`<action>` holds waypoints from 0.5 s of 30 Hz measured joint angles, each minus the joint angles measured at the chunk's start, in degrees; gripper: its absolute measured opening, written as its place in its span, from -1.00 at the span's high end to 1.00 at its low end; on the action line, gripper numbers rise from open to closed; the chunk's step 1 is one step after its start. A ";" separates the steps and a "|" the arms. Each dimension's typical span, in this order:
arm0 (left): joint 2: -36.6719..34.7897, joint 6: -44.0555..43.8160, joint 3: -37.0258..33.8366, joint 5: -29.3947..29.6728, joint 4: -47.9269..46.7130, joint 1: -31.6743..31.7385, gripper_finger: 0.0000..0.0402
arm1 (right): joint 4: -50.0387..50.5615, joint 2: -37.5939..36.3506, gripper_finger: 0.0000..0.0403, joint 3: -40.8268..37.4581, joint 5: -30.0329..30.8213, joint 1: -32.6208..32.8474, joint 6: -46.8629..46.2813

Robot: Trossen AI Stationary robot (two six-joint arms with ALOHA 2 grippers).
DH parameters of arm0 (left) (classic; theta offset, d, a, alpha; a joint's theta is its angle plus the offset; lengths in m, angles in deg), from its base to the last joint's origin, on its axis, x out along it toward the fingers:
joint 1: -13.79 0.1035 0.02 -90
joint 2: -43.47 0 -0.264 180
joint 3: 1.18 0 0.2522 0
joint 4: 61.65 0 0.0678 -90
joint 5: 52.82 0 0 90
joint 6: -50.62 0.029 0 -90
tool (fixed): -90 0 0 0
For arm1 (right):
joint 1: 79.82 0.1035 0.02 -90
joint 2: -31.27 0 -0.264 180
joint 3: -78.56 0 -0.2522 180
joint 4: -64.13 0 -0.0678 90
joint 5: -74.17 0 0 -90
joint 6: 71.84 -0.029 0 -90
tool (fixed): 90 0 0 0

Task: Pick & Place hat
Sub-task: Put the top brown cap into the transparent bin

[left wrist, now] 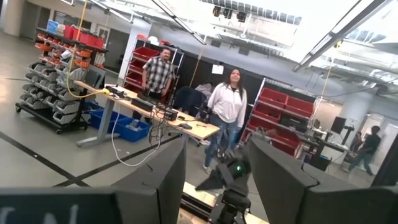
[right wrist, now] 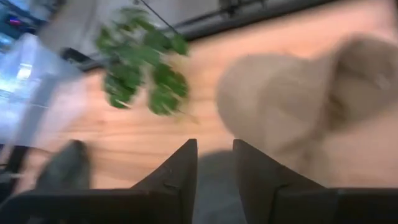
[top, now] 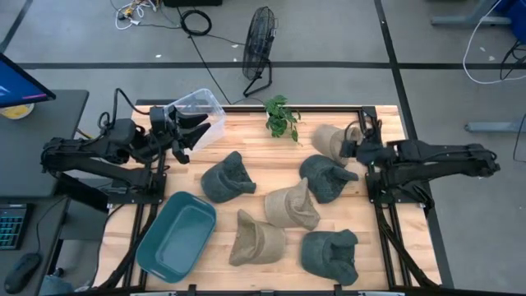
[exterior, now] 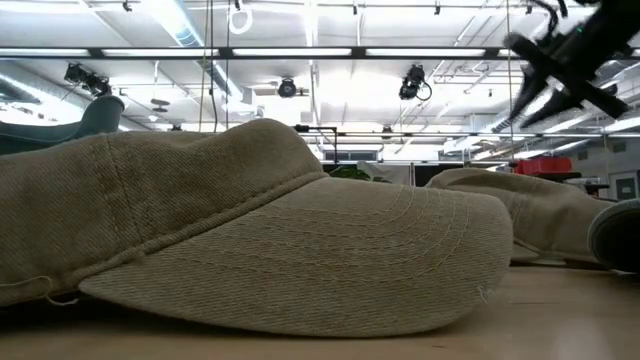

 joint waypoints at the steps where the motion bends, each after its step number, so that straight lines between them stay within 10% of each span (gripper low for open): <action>1: 0.00 0.00 0.00 0.00 0.00 0.00 0.10 | -0.23 0.43 0.47 1.37 -0.24 -1.25 2.13; 15: 0.02 0.35 0.00 0.00 -0.02 0.00 0.10 | 3.97 14.32 0.61 8.07 -14.75 -17.42 24.36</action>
